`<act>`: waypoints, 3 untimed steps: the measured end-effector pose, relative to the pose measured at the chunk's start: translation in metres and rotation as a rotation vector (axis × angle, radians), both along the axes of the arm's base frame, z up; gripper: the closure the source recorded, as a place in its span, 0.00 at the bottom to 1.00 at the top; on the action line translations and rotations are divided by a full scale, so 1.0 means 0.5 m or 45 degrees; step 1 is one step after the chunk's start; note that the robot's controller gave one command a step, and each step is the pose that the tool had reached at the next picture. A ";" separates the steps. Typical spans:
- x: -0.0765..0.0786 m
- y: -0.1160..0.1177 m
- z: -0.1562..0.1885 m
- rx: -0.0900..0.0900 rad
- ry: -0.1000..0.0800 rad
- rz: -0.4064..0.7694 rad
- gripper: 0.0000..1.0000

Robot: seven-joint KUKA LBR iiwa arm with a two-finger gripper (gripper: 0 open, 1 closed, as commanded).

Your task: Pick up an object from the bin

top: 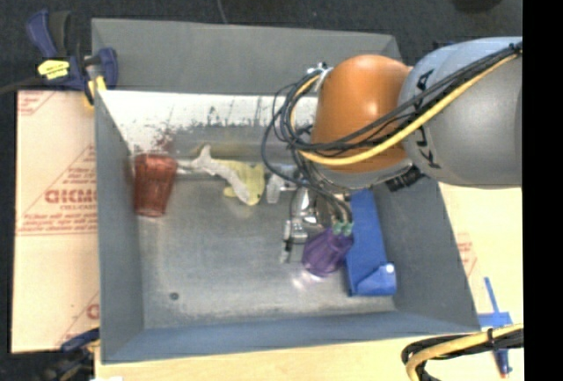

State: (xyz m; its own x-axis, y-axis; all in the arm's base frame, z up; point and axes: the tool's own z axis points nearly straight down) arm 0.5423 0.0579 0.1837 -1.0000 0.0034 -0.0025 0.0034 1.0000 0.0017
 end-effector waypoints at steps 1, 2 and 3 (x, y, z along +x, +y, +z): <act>-0.001 -0.001 -0.001 0.000 0.001 0.004 0.00; -0.052 -0.077 -0.055 -0.001 -0.002 0.080 0.00; -0.072 -0.178 -0.129 -0.002 -0.006 0.200 0.00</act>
Offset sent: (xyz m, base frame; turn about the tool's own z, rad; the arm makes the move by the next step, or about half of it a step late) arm -0.0278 -0.0394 -0.0288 -0.0644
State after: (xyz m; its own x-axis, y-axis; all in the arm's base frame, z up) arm 0.5065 -0.0310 0.1193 -0.9882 -0.1530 -0.0072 -0.1530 0.9882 -0.0002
